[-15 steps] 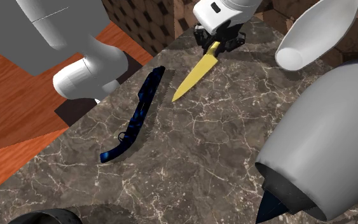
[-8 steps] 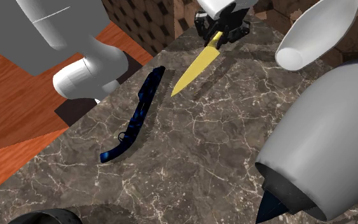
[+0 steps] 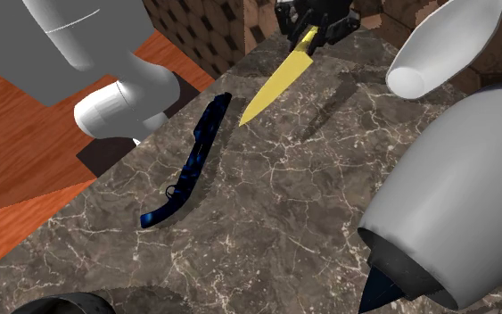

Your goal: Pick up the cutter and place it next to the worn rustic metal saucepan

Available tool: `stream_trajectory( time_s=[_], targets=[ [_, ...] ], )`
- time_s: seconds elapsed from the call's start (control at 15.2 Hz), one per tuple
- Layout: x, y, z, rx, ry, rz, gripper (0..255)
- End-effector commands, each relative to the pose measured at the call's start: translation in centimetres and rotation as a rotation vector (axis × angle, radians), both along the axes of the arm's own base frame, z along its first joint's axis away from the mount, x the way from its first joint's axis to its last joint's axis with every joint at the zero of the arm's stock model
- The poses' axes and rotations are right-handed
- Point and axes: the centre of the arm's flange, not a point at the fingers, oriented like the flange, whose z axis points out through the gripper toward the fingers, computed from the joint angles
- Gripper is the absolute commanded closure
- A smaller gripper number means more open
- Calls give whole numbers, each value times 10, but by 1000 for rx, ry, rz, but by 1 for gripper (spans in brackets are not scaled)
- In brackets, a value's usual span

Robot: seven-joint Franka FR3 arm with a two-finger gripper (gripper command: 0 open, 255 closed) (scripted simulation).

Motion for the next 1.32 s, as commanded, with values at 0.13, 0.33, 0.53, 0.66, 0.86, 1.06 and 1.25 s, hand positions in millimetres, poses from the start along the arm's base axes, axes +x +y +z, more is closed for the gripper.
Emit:
stream_trajectory(
  time_s=[0.13,0.33,0.53,0.66,0.86,1.06,1.25],
  targets=[
    [-1,1,22,0,0,0,255],
    [-1,1,38,0,0,0,255],
    [-1,1,54,0,0,0,255],
    [-1,1,64,0,0,0,255],
    [-1,1,80,0,0,0,255],
    [-4,-12,87,0,0,0,255],
    [-12,-50,87,0,0,0,255]
  ],
)
